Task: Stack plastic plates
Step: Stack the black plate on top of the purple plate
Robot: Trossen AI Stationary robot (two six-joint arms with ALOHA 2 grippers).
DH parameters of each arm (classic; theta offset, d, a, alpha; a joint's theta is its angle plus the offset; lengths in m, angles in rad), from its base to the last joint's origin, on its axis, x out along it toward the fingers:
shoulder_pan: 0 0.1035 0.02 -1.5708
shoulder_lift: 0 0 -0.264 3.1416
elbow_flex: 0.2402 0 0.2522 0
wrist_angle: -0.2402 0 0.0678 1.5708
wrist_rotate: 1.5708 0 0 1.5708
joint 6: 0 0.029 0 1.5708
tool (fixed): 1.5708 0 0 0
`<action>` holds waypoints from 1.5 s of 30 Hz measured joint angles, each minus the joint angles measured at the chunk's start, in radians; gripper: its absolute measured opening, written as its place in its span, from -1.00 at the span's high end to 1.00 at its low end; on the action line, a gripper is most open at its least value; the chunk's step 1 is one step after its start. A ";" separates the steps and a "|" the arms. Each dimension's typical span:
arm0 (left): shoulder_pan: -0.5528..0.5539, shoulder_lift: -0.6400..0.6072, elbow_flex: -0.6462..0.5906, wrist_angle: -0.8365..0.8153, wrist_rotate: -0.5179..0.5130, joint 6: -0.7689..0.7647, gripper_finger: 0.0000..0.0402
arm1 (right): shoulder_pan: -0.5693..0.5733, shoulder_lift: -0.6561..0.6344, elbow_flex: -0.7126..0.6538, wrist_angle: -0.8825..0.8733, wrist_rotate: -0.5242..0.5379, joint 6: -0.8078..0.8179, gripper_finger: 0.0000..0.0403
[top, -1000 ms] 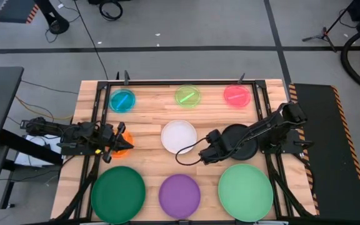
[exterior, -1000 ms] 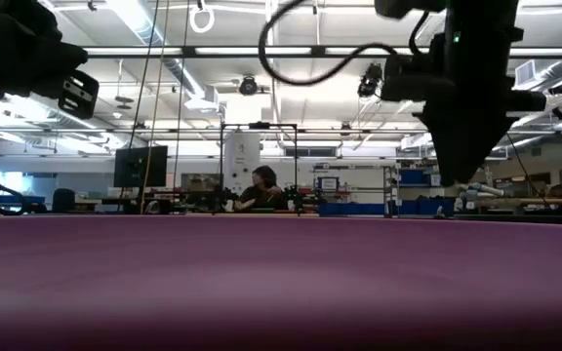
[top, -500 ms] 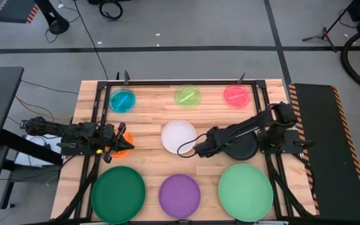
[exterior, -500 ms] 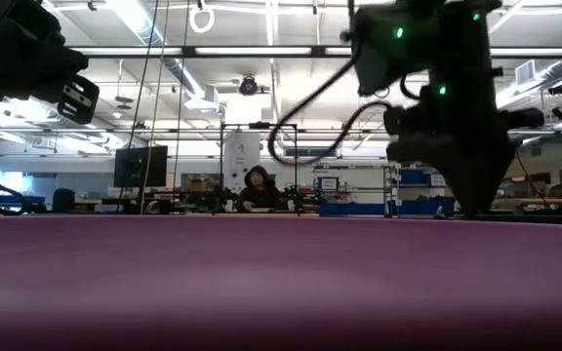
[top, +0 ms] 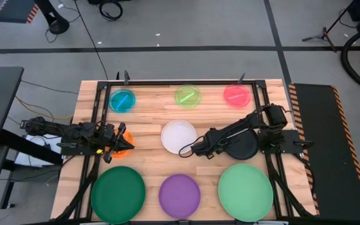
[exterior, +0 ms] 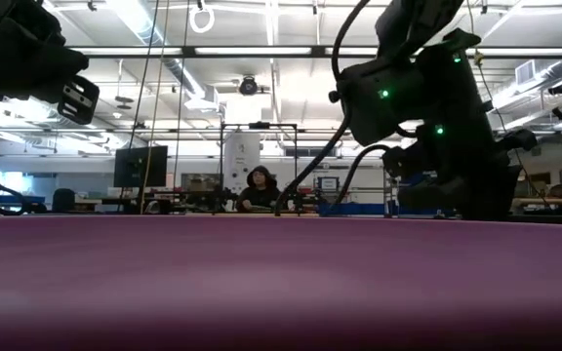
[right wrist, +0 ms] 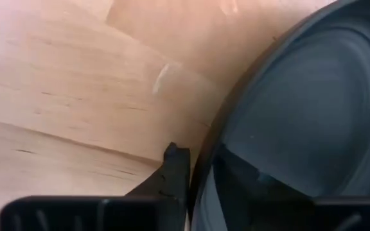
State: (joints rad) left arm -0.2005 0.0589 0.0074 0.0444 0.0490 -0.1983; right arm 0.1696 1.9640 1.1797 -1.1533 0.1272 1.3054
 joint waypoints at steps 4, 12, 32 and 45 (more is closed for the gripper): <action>0.000 0.000 0.000 -0.002 0.000 -0.032 0.95 | 0.021 -0.032 0.012 -0.021 0.062 -0.004 0.92; 0.000 -0.001 0.000 0.106 0.005 -0.188 0.95 | 0.201 -0.035 0.300 -0.075 0.279 -0.034 0.92; 0.000 0.000 -0.001 0.259 -0.006 -0.129 0.95 | 0.501 0.224 0.748 0.483 0.514 -0.675 0.92; 0.000 0.000 -0.001 0.256 -0.006 -0.129 0.95 | 0.574 0.354 1.014 0.250 0.421 -1.314 0.90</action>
State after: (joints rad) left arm -0.2001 0.0586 0.0067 0.3000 0.0429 -0.3269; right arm 0.7436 2.3182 2.1935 -0.9031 0.5486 -0.0090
